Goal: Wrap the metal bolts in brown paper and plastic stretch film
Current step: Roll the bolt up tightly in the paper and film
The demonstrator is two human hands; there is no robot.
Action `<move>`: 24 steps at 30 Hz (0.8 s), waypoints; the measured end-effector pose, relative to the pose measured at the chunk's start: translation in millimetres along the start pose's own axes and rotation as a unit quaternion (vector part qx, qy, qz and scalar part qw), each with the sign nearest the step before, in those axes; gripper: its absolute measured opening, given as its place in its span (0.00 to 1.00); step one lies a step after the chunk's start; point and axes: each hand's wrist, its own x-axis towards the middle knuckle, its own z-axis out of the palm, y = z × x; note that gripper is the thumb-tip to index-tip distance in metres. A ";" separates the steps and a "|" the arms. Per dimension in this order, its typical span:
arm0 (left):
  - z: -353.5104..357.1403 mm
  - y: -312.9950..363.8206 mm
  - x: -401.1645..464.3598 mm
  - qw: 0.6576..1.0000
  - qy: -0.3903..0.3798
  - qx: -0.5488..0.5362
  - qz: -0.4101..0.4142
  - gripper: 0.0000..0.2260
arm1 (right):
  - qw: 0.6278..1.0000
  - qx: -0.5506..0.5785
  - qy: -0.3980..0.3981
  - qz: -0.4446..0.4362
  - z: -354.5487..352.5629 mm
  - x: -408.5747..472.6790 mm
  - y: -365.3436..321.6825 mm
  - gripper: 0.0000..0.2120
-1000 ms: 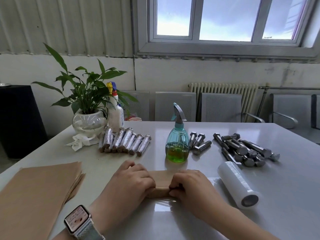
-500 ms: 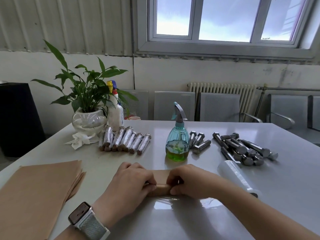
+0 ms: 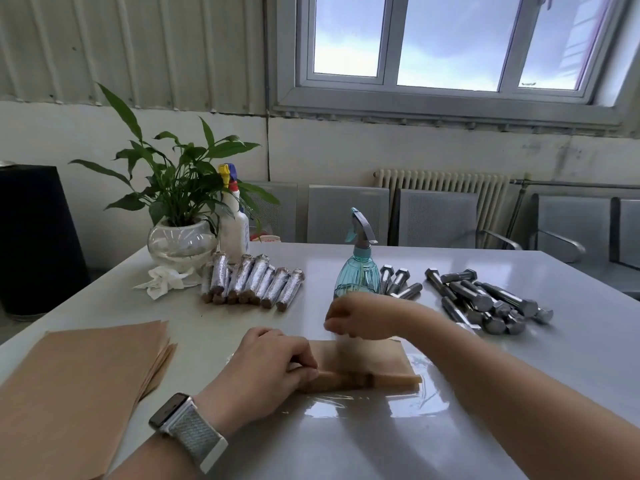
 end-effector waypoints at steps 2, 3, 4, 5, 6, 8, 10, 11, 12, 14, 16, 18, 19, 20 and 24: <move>-0.8 -0.3 0.4 1.000 -0.003 -0.006 0.002 0.04 | 0.997 -0.070 0.026 0.008 9.5 8.8 -0.2 0.16; -1.0 -0.2 0.4 1.000 -0.005 -0.008 0.002 0.05 | 0.995 -0.092 0.023 0.015 15.3 12.5 -0.1 0.16; -1.2 -0.2 0.1 1.000 -0.006 -0.010 0.001 0.05 | 0.994 -0.104 0.019 0.023 19.8 16.3 0.4 0.17; -1.5 -0.2 -0.1 1.000 -0.006 -0.012 -0.001 0.06 | 0.993 -0.108 0.018 0.031 21.8 19.2 0.2 0.18; -1.6 -0.2 -0.3 1.000 -0.006 -0.013 -0.004 0.06 | 0.993 -0.111 0.017 0.035 21.3 21.4 -0.4 0.19; -1.6 -0.2 -0.3 1.000 -0.006 -0.011 -0.012 0.06 | 0.995 -0.092 0.014 0.035 17.0 22.8 0.0 0.22; -1.0 -0.2 -0.1 1.000 0.000 -0.003 -0.019 0.06 | 0.998 -0.054 -0.007 0.030 10.5 20.6 1.6 0.20; -0.7 0.0 0.0 1.000 0.002 0.000 -0.023 0.06 | 0.998 -0.049 -0.023 0.025 7.1 17.6 2.2 0.18; -0.4 0.7 -0.1 1.000 0.002 0.004 -0.026 0.06 | 0.998 -0.052 -0.038 0.018 4.0 14.5 3.7 0.15; -0.1 2.4 -0.4 0.999 0.002 0.018 -0.027 0.08 | 0.996 -0.075 -0.057 -0.001 -1.1 7.4 6.0 0.10; 0.5 4.7 -0.6 0.999 0.012 0.048 -0.008 0.10 | 0.994 -0.093 -0.060 -0.014 -4.2 0.3 4.9 0.13; 0.3 7.6 -1.9 0.997 0.031 0.068 0.007 0.10 | 0.994 -0.093 -0.046 -0.021 -5.2 -6.3 3.2 0.15; 0.1 8.7 -2.7 0.997 0.038 0.072 0.012 0.10 | 0.994 -0.098 -0.037 -0.027 -5.1 -9.7 1.8 0.14; -0.3 9.6 -3.2 0.996 0.043 0.075 0.016 0.10 | 0.993 -0.108 -0.032 -0.033 -4.9 -13.7 0.2 0.13; -1.6 11.0 -3.4 0.995 0.032 0.090 0.023 0.09 | 0.992 -0.119 -0.003 -0.053 3.1 -29.0 -2.6 0.11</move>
